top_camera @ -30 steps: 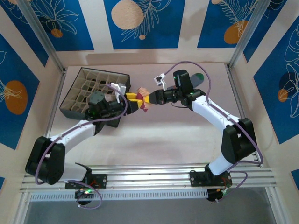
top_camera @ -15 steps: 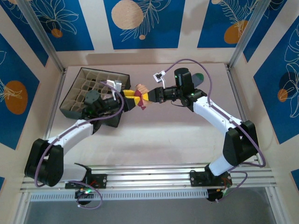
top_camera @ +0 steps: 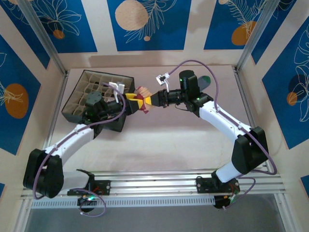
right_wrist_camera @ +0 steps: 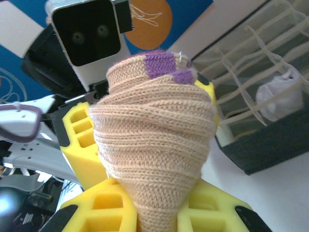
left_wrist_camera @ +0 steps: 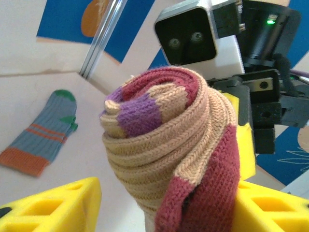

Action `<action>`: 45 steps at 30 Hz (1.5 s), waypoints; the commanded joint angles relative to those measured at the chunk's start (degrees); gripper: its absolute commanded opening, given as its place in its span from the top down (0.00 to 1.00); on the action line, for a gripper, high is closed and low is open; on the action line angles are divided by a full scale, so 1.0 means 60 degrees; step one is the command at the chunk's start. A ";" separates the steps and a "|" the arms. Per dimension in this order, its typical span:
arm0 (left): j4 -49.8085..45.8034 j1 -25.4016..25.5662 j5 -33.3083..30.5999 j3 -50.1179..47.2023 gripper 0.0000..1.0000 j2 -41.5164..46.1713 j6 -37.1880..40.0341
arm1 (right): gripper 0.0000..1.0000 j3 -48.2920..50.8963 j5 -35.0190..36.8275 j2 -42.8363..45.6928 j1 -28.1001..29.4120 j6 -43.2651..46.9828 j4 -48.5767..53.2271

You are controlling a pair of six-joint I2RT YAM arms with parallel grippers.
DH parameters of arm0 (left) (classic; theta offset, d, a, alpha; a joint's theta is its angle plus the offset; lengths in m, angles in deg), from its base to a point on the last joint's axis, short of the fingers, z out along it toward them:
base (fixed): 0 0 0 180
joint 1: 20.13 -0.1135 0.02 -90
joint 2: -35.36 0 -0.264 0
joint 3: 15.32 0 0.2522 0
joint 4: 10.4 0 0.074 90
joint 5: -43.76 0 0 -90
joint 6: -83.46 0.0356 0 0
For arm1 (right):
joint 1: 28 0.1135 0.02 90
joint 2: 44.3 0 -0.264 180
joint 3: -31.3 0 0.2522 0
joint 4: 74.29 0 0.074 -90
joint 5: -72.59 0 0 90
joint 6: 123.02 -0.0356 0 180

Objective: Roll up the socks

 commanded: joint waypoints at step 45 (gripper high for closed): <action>-0.4902 -0.4182 -0.0032 0.1171 1.00 0.1644 0.4201 | 0.47 -0.5188 0.5961 -0.4475 0.1673 -0.0892 0.5286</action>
